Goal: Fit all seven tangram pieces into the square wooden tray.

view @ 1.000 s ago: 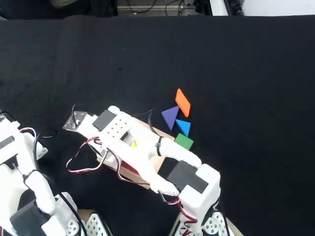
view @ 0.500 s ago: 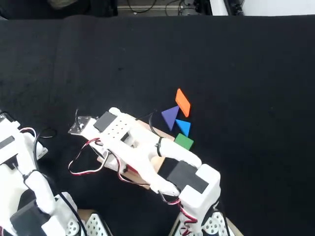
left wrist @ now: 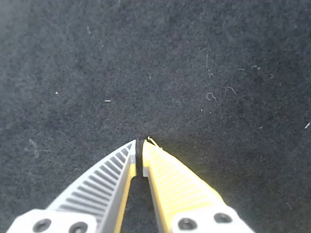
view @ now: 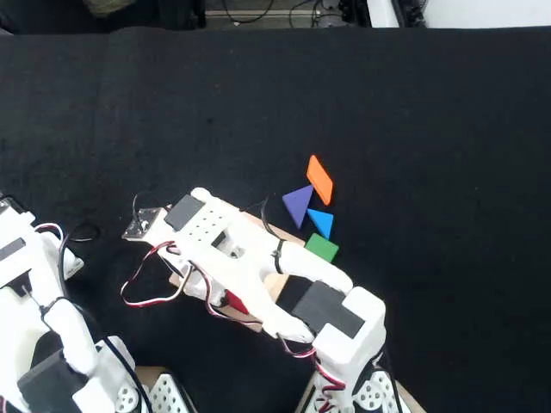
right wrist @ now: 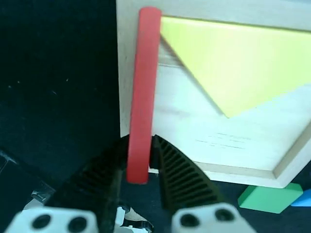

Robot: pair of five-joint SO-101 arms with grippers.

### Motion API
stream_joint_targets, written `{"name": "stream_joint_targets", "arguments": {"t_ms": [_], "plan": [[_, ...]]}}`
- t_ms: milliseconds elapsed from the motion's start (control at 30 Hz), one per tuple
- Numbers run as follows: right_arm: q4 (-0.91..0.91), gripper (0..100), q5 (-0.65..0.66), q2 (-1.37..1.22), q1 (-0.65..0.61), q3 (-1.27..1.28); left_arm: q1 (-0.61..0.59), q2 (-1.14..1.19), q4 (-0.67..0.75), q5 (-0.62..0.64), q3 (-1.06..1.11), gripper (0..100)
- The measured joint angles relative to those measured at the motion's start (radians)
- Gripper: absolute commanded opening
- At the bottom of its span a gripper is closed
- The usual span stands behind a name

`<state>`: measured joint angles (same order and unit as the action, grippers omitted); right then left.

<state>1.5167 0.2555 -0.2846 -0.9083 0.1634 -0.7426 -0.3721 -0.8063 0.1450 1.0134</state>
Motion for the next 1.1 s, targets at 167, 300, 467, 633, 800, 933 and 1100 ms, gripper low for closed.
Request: {"name": "stream_joint_targets", "arguments": {"t_ms": [167,300,467,633,800,933,1100], "plan": [[0.003,1.1,0.000,0.000,0.000,0.000,0.000,0.000,0.000,0.000,0.000,3],[0.026,1.1,-0.002,0.000,0.000,0.012,0.000,0.000,0.000,0.000,0.000,3],[0.044,1.1,-0.002,0.000,0.000,0.018,0.000,0.000,0.000,0.000,0.000,3],[0.044,4.4,-0.002,0.000,0.000,0.018,0.000,0.000,0.000,0.000,0.000,3],[0.044,20.6,0.002,0.000,0.000,0.018,0.000,0.000,0.000,0.000,0.000,3],[0.046,23.0,0.032,0.000,-0.009,0.018,0.000,0.000,0.000,0.000,0.000,3],[0.046,23.0,0.066,0.000,-0.041,0.018,0.000,0.000,0.000,0.000,0.000,3]]}}
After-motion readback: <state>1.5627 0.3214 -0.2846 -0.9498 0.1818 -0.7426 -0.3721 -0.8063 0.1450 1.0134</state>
